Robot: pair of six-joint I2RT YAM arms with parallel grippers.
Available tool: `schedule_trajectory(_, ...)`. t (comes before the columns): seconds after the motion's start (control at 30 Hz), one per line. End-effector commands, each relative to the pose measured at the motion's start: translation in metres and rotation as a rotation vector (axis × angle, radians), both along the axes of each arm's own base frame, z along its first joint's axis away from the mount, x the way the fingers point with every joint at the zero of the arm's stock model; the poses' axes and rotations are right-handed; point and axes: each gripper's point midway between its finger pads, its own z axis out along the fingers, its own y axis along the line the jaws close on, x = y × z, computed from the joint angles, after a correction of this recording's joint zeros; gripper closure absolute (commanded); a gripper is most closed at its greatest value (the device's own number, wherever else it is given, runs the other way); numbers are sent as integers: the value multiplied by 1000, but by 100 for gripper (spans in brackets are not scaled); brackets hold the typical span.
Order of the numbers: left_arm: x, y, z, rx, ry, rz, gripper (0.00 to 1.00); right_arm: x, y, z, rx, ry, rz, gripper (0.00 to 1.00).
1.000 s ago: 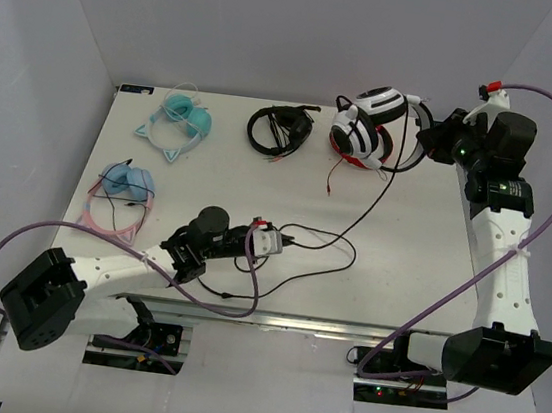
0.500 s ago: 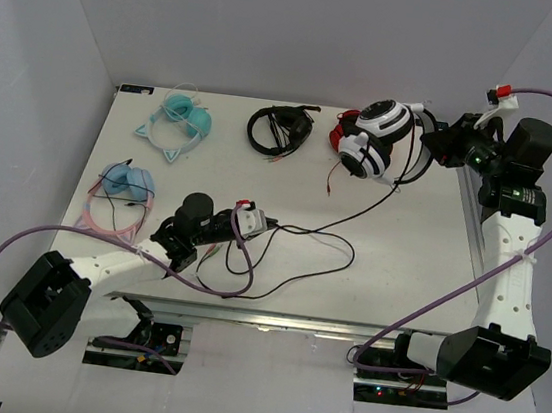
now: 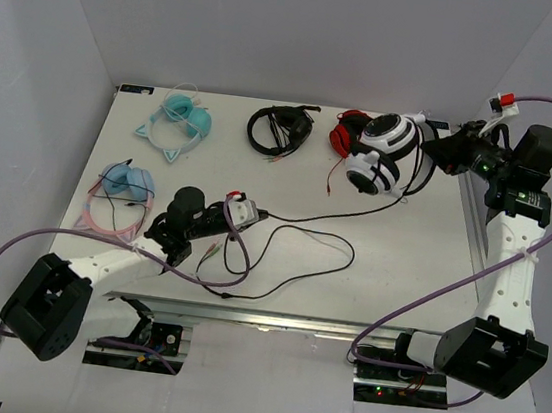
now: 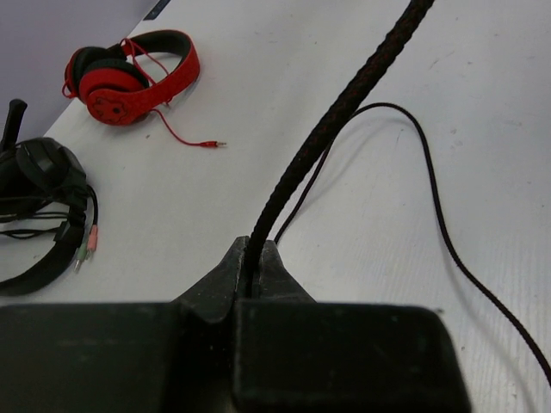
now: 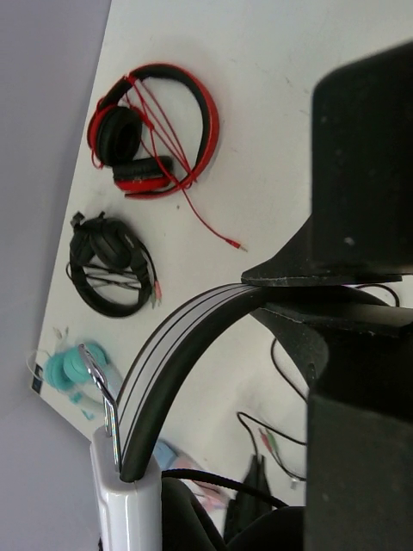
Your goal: Wrap the headphones
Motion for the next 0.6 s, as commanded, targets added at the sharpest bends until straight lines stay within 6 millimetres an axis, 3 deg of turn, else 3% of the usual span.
schedule_trajectory(0.0,27,6,1,9,13,20,100,-55,37,39,-14,-193,328,92)
schedule_trajectory(0.17,56,7,15,-12,51,26,100,-83,43,37,-199,-323,400,92)
schedule_trajectory(0.27,68,4,26,-7,100,29,100,-96,54,9,-385,-332,451,92)
schedule_trajectory(0.33,74,0,38,-14,125,21,100,-92,52,-24,-522,-306,437,92)
schedule_trajectory(0.37,76,-3,46,-21,141,16,100,-93,57,-24,-563,-350,438,92)
schedule_trajectory(0.4,77,-4,57,-25,154,13,100,-95,58,-42,-630,-336,423,92)
schedule_trajectory(0.57,64,-10,95,-39,243,-48,100,-77,48,-77,-841,-354,313,92)
